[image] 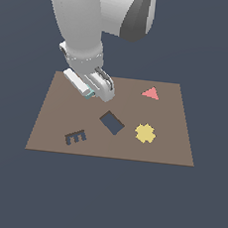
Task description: Insert a designated object into the corresponding slot on a board.
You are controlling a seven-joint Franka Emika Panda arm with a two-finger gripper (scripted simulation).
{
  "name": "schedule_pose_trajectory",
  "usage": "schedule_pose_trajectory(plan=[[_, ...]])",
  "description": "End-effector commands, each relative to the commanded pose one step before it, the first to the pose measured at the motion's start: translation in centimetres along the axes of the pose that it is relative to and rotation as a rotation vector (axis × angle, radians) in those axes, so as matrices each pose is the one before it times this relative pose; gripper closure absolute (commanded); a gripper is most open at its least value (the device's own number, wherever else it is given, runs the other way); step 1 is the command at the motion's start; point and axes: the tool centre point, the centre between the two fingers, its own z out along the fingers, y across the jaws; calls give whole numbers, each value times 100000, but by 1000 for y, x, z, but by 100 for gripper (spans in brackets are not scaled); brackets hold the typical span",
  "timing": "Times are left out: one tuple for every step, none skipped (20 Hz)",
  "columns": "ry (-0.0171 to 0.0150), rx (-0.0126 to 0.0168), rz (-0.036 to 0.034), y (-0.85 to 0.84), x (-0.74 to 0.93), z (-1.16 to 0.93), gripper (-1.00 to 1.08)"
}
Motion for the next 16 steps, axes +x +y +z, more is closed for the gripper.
schedule_pose_trajectory(plan=[[60,55,8869,-737,-498,-67,108],[0,2,3434,-288,-205,-14,108],[0,2,3430,-288,-205,-14,108],[0,2,3426,-288,-205,-14,108],[0,2,3424,-288,-204,-14,108],[0,2,3422,-289,-205,-14,108],[0,2,3421,-290,-205,-14,108],[0,2,3421,-291,-205,-14,108],[-1,2,3424,-291,-205,-14,108],[-1,2,3426,-292,-205,-14,108],[-1,2,3428,-293,-206,-14,108],[-1,2,3433,-294,-206,-14,108],[-1,2,3437,-295,-206,-14,108],[-1,2,3444,-295,-206,-14,108],[-1,2,3450,-297,-207,-14,108],[-1,2,3457,-298,-207,-14,108]])
